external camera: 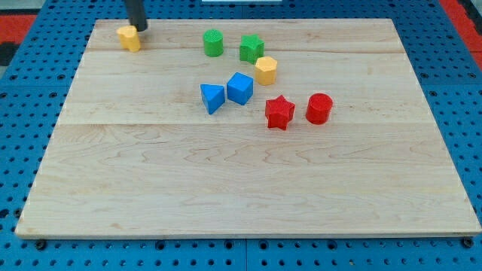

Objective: Place the arm above the red circle

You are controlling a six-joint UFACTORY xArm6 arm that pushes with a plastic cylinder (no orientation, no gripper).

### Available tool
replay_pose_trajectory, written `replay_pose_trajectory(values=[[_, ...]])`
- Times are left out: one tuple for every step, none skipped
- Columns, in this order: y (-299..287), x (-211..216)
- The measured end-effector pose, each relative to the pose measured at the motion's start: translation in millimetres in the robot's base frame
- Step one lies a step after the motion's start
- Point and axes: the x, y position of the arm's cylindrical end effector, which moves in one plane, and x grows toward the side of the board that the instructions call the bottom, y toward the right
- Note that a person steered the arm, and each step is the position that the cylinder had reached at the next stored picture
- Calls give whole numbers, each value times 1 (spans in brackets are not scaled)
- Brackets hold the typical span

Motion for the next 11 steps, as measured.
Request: replay_pose_trajectory(values=[[32, -2], [74, 5], [42, 11], [66, 13], [72, 26], [28, 25], [66, 45], [71, -23], [132, -13], [232, 14], [314, 42]])
